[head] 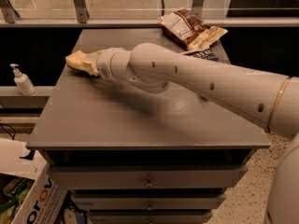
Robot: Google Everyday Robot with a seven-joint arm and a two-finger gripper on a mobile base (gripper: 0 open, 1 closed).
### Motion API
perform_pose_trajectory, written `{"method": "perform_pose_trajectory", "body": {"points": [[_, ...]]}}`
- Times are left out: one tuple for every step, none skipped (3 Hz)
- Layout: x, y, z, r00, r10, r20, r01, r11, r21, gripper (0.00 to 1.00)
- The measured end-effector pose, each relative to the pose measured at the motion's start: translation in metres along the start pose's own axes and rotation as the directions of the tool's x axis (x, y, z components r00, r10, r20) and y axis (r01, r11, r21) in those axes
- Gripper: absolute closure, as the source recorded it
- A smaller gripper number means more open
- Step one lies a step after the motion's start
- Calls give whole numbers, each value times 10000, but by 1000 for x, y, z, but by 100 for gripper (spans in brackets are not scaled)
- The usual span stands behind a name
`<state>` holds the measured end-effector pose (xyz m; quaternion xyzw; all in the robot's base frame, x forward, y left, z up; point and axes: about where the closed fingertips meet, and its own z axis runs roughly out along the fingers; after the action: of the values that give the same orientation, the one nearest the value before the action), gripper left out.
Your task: Move sponge near blue chip bag
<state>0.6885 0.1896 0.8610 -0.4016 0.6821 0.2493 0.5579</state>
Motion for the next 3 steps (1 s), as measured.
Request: {"method": "perform_pose_trajectory", "body": {"points": [[-30, 17, -27, 9969, -497, 604, 521, 9979, -386, 100], [-59, 42, -46, 9886, -949, 1165, 1059, 9901, -921, 100], [-69, 57, -53, 9851, -1260, 1171, 1399, 9829, -1196, 82]]}}
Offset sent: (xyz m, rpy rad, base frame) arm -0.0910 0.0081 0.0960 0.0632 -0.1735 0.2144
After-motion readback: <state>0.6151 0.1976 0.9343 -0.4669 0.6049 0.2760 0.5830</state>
